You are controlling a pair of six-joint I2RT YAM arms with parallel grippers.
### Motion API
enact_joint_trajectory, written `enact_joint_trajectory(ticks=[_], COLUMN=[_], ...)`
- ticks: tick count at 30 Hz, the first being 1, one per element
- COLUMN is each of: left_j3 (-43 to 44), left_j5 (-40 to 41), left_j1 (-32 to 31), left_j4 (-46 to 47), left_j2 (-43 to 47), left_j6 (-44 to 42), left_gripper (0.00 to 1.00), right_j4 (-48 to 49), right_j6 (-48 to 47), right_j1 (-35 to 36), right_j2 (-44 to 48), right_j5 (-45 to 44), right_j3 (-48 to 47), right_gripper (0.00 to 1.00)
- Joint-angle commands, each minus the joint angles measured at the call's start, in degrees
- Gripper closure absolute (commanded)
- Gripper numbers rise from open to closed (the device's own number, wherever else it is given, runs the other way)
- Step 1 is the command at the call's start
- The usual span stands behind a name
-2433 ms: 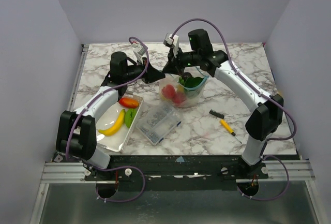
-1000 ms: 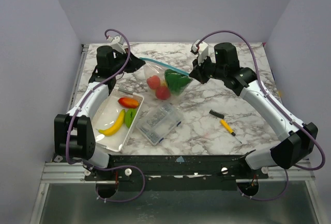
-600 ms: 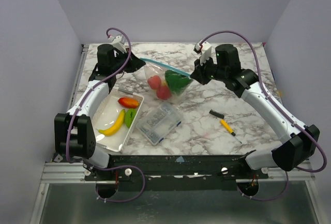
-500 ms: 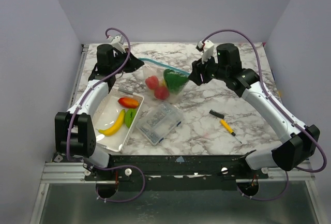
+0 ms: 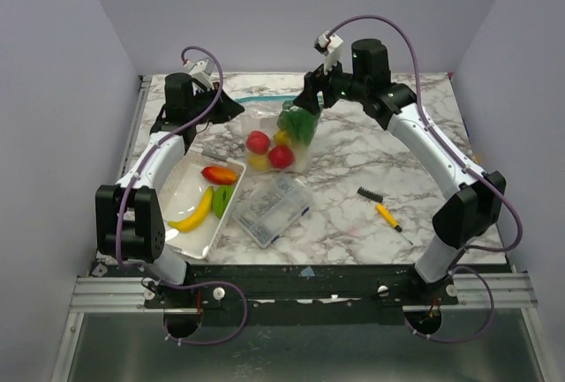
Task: Place the food in the zip-top bag and seal the zipper
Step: Zip the zipper food storage bag at the center of the board, then place the zipper food storage bag at the center of the board.
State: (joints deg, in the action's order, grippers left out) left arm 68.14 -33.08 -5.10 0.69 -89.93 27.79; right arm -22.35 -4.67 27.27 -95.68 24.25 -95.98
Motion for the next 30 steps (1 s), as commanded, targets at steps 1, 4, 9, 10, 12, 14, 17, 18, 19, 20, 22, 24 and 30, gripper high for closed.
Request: enact_joint_trajectory(ticks=[1, 4, 9, 10, 12, 14, 17, 18, 19, 20, 22, 24, 30], left_j3=[2.19, 2.26, 2.44, 2.52, 3.25, 5.27, 9.2, 10.09, 11.23, 12.83, 17.94, 24.18, 36.23], left_j5=[-3.65, -5.26, -6.34, -6.57, -5.69, -4.3, -3.71, -4.54, -5.14, -5.12, -3.38, -1.81, 0.34], left_j1=[-0.17, -0.51, -1.49, -1.64, -1.69, -1.67, -1.75, -1.75, -2.05, -2.49, -4.22, -6.2, -9.0], left_j4=[-0.41, 0.44, 0.69, 0.82, 0.7, -1.8, -4.61, -3.96, -2.96, -2.76, -6.18, -10.93, -18.47], left_j2=[0.17, 0.48, 0.9, 0.81, -0.01, -1.89, -5.92, -7.16, -8.04, -9.01, -11.23, -14.1, -20.84], left_j6=[-2.39, -3.6, -6.03, -5.85, -3.88, -1.35, 2.7, 4.55, 5.64, 6.27, 5.13, 3.67, 2.87], left_gripper=[1.0, 1.0, 1.0, 1.0, 1.0, 1.0, 1.0, 1.0, 1.0, 1.0, 1.0, 1.0, 1.0], right_j4=[0.08, -2.72, -5.1, -4.8, -3.42, -1.81, 2.23, 3.94, 5.95, 7.84, 9.22, 9.24, 8.61], right_j6=[-4.12, -5.69, -7.77, -7.4, -4.06, -0.06, 4.39, 5.84, 7.1, 7.78, 8.91, 9.97, 12.04], right_j1=[-0.06, 0.05, 1.04, 1.62, 2.59, 3.14, 3.3, 3.31, 3.3, 3.32, 3.26, 3.26, 3.2], right_j2=[-6.07, -11.12, -16.02, -16.35, -16.62, -15.96, -12.55, -10.69, -8.89, -6.85, -3.69, -0.72, 9.19], right_j5=[8.43, 10.72, 11.71, 9.83, 4.07, -0.59, -3.57, -4.01, -4.94, -5.96, -9.34, -13.81, -25.55], right_j3=[-8.2, -13.4, -17.96, -18.16, -17.65, -15.93, -9.7, -7.21, -4.22, -1.28, 2.26, 5.0, 13.25], right_gripper=[0.26, 0.28, 0.29, 0.29, 0.29, 0.29, 0.29, 0.29, 0.29, 0.28, 0.28, 0.28, 0.27])
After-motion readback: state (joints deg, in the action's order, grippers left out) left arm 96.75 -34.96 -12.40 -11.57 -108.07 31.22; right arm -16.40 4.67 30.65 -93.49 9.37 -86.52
